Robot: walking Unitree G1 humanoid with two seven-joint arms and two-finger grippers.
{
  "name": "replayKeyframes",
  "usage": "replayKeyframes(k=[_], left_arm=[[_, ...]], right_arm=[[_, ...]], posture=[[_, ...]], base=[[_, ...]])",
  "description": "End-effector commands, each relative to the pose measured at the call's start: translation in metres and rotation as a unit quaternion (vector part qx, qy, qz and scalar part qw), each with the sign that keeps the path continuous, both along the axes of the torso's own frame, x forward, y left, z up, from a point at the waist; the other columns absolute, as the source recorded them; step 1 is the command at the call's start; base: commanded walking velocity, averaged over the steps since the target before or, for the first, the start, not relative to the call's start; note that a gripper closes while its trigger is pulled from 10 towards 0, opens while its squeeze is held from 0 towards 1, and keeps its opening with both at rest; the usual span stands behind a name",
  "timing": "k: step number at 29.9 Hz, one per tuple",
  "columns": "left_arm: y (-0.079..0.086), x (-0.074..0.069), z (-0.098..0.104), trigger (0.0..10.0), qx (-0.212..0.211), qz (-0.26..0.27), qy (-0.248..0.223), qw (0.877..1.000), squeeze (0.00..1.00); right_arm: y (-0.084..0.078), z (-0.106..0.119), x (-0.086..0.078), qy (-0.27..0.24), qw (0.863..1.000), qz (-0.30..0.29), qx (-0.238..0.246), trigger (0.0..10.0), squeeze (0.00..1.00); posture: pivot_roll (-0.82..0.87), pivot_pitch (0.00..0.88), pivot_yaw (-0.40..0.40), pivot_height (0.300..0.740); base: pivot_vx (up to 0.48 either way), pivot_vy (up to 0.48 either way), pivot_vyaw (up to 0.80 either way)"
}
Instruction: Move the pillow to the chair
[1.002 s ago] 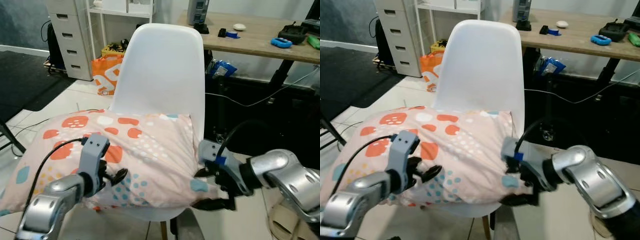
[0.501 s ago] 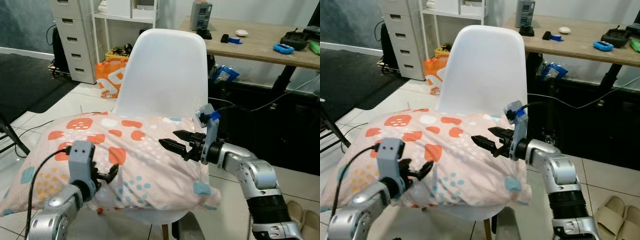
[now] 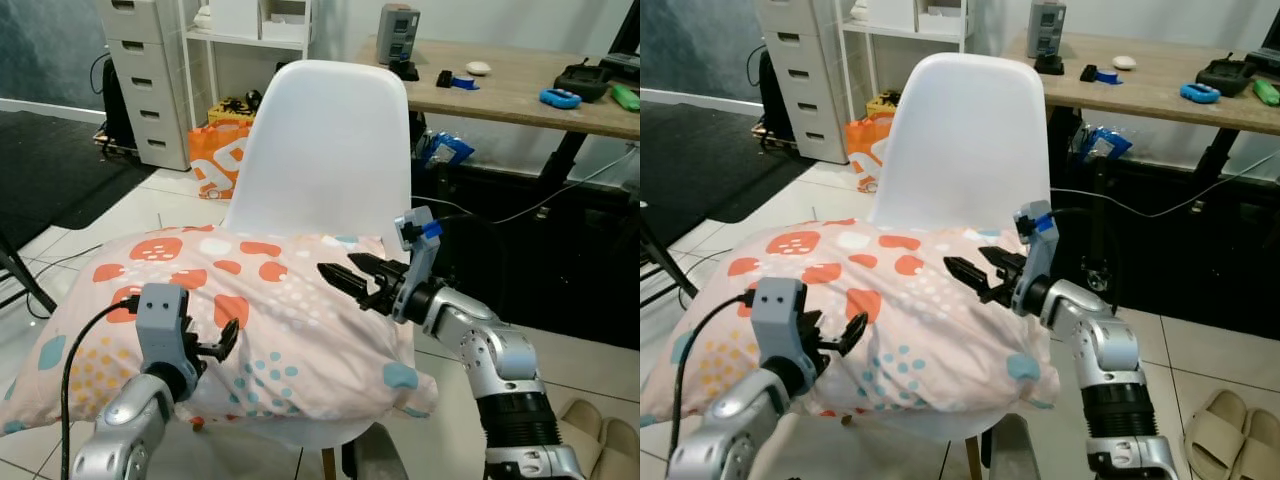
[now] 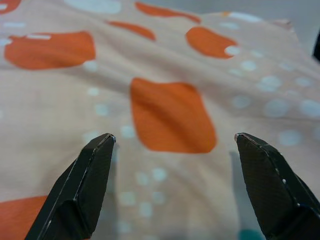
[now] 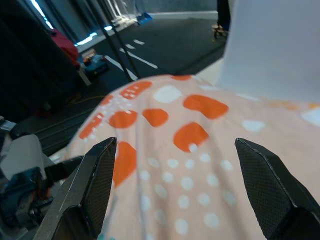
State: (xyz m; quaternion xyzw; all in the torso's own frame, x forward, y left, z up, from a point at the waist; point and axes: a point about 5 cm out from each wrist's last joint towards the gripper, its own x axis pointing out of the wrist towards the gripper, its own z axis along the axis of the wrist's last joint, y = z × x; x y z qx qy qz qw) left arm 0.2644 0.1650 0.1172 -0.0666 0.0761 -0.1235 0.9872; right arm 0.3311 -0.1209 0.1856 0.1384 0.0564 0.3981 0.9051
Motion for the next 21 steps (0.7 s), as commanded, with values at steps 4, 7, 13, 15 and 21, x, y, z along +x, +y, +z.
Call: replayKeyframes(k=[4,7,13,15,21], left_arm=[[-0.011,0.000,0.003,10.0,0.020,-0.017,-0.015,1.000,0.00],[-0.014,0.001,0.003,10.0,0.022,-0.021,-0.016,0.999,0.00],[-0.018,0.003,0.002,10.0,0.026,-0.026,-0.019,0.999,0.00],[-0.019,0.003,0.000,10.0,0.026,-0.027,-0.020,0.999,0.00],[-0.017,0.004,0.003,10.0,0.025,-0.025,-0.026,0.999,0.00]], right_arm=[[0.004,0.002,0.000,-0.011,1.000,0.009,0.000,10.0,0.00],[0.004,0.002,0.000,-0.011,1.000,0.011,0.003,10.0,0.00],[0.004,0.002,0.000,-0.012,1.000,0.012,0.004,10.0,0.00],[0.004,0.001,0.000,-0.013,1.000,0.011,0.003,10.0,0.00],[0.004,0.001,0.001,-0.019,1.000,0.008,0.000,10.0,0.00]], posture=[[-0.18,0.038,-0.048,0.436],[-0.18,0.033,-0.049,0.441],[-0.18,0.014,-0.048,0.451],[-0.18,0.000,-0.048,0.456],[-0.17,0.000,-0.047,0.481]], base=[[0.000,0.000,0.00],[0.000,0.000,0.00],[0.000,0.000,0.00],[0.000,0.000,0.00],[0.000,0.000,0.00]])
